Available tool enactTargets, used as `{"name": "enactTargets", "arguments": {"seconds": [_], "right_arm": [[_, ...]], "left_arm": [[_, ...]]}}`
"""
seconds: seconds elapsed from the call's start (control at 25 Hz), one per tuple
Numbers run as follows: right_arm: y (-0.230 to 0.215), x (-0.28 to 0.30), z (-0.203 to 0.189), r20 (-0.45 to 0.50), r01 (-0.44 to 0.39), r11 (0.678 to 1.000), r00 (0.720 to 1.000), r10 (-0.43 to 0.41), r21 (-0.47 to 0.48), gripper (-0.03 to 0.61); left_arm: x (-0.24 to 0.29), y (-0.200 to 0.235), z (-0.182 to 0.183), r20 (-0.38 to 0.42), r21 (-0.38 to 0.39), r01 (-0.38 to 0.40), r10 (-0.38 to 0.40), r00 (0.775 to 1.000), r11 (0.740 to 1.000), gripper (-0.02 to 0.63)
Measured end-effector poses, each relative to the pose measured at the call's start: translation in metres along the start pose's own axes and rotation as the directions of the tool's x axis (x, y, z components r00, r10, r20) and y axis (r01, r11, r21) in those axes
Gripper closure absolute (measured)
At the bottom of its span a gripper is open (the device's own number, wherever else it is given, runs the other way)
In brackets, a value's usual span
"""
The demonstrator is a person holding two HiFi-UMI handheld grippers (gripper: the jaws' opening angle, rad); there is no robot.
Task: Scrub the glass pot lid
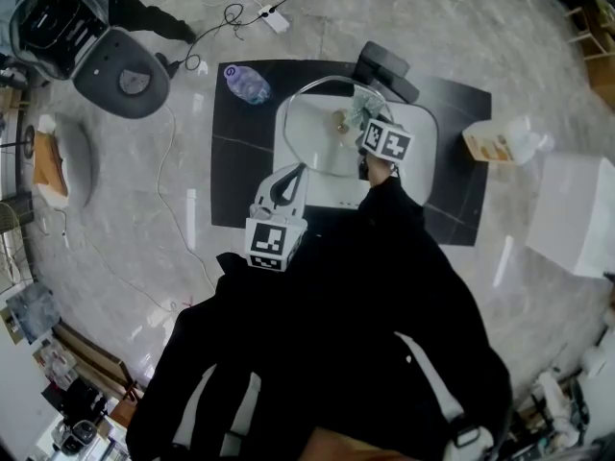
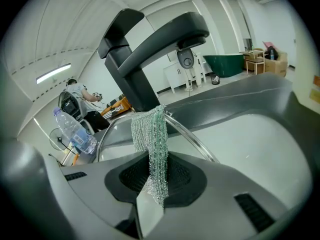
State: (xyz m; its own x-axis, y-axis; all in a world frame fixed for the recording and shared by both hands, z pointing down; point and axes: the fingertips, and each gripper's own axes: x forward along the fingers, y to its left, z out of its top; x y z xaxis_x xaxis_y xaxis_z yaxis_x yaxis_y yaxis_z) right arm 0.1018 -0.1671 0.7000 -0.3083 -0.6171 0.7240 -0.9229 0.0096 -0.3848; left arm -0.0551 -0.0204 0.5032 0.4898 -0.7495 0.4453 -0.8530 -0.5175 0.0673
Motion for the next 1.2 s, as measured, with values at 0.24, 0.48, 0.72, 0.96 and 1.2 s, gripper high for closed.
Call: {"name": "enactTargets", "arguments": {"seconds": [0.24, 0.48, 0.72, 0.96, 1.2], "right_arm": [[-0.015, -0.009, -0.003, 0.000, 0.034, 0.999, 0.999, -0.034, 0.012, 0.512], [-0.025, -0.019, -0.005, 0.012, 0.051, 0.999, 0.999, -0.051, 0.016, 0.512], [-0.031, -0.026, -0.008, 0.021, 0.063, 0.997, 0.998, -0.064, 0.040, 0.512], [-0.032, -0.029, -0.012, 0.026, 0.048, 0.997, 0.998, -0.050, 0.054, 0.512], [-0.013, -0.030, -0.017, 0.015, -0.034, 0.999, 0.999, 0.034, 0.003, 0.512]], "left_arm": [[0.001, -0.003, 0.000, -0.002, 0.008, 0.014, -0.014, 1.000, 1.000, 0.619], [0.003, -0.004, 0.001, -0.004, 0.014, 0.021, -0.021, 1.000, 1.000, 0.620], [0.003, -0.005, 0.001, 0.000, 0.014, 0.025, -0.025, 1.000, 1.000, 0.619], [0.001, -0.004, -0.001, -0.001, 0.014, 0.022, -0.022, 1.000, 1.000, 0.619], [-0.001, -0.001, -0.003, 0.004, 0.009, 0.013, -0.013, 1.000, 1.000, 0.620]]}}
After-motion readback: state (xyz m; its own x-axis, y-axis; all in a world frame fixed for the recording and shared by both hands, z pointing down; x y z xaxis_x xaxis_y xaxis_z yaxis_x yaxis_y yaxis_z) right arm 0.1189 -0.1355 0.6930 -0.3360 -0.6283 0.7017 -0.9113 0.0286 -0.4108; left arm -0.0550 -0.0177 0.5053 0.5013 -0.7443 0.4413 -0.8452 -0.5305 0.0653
